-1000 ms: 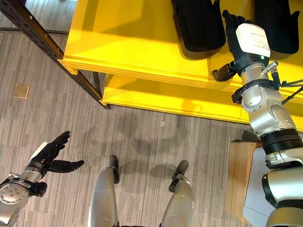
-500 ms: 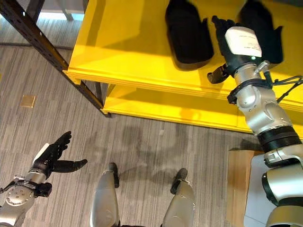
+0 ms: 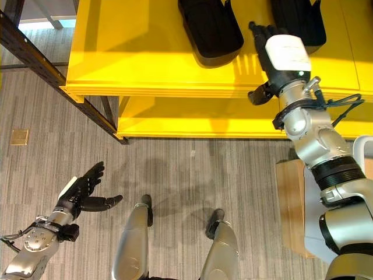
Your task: Move parts from the plastic box to the shelf.
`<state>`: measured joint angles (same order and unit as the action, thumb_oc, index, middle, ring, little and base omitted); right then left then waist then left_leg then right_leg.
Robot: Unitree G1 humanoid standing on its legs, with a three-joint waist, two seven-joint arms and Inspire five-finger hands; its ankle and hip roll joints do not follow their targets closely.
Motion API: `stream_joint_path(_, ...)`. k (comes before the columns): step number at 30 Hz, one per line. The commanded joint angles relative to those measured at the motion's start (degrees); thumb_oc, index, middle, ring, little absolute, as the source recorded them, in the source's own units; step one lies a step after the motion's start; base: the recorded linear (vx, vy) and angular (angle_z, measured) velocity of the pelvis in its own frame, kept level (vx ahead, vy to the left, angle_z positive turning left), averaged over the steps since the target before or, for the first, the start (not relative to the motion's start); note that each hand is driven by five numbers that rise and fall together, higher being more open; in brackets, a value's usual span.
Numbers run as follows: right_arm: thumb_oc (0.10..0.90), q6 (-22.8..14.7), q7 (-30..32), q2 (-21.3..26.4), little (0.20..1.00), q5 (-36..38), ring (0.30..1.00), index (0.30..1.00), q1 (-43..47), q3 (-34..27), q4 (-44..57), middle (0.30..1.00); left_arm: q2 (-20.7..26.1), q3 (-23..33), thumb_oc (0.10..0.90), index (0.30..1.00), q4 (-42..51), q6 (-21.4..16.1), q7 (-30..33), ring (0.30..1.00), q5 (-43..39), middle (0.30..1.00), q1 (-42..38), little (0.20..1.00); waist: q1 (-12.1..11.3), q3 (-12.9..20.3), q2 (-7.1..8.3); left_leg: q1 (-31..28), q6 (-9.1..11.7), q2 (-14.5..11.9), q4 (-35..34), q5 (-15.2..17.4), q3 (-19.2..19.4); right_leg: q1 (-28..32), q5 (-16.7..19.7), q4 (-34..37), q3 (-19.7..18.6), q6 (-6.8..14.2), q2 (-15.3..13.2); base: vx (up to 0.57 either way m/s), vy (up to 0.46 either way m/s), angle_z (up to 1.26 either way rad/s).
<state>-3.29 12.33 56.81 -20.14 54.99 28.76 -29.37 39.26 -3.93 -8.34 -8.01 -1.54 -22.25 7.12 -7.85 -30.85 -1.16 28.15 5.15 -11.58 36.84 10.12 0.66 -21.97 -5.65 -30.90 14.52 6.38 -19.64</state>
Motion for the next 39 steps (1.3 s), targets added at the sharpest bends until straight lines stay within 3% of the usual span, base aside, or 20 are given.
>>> stream_joint_path(1, 0.9, -0.6, 4.6, 2.8, 1.0, 0.7, 1.0, 1.0, 11.6, -2.5, 1.6, 1.0, 2.0, 2.2, 0.9, 1.0, 4.7, -5.3, 1.8, 1.0, -0.6, 1.0, 2.7, 1.0, 0.1, 1.1, 1.38, -0.2, 1.7, -1.8, -13.9, -14.1, -2.6, 3.8, -2.2, -6.0, -2.6, 1.5, -2.6, 0.04, 0.027, 0.02)
stream_joint_path(6, 0.9, -0.4, 4.3, 2.3, 1.0, 1.1, 1.0, 1.0, 12.4, -2.0, 1.1, 1.0, 1.9, 2.7, 0.9, 1.0, 5.0, -5.4, 2.0, 1.0, -0.9, 1.0, 3.3, 1.0, 0.3, 1.1, 1.48, -0.1, 1.7, -1.9, -13.9, -13.9, -2.5, 3.7, -2.4, -6.4, -2.3, 1.5, -2.7, 0.03, 0.01, 0.02)
stream_joint_path(19, 0.9, -0.2, 4.7, 2.2, 1.0, 0.1, 1.0, 1.0, 21.5, 4.9, -2.6, 1.0, 2.3, 3.5, 0.9, 1.0, 4.7, -5.9, 2.4, 1.0, -0.6, 1.0, 4.2, 1.0, 0.2, 1.6, 0.6, -2.0, 1.5, -1.5, -21.0, -16.6, -1.2, 4.2, 2.2, 0.1, -2.0, 3.3, -2.8, 0.05, 0.012, -0.01)
stream_joint_path(22, 0.9, -0.1, 5.1, 3.2, 1.0, 0.0, 1.0, 1.0, 24.2, 7.1, -4.7, 1.0, 1.8, 3.6, 0.9, 1.0, 5.0, -6.2, 2.7, 1.0, -1.4, 1.0, 4.8, 1.0, 0.0, 2.2, -0.22, -1.4, 1.4, -1.0, -22.6, -17.3, -0.7, 3.6, 3.7, 2.2, -1.9, 3.8, -3.1, 0.06, 0.011, 0.02)
stream_joint_path(39, 0.9, 0.7, 5.3, 3.4, 1.0, 0.7, 1.0, 1.0, 29.7, 12.1, -9.5, 1.0, 0.2, 3.6, 0.9, 1.0, 5.8, -7.0, 5.5, 1.0, -1.9, 1.0, 4.9, 1.0, -0.5, 1.9, -0.97, 1.9, 1.1, 1.0, -20.5, -14.4, -1.3, 2.5, 3.4, 1.5, -2.1, 4.4, -4.0, 0.06, -0.012, 0.03)
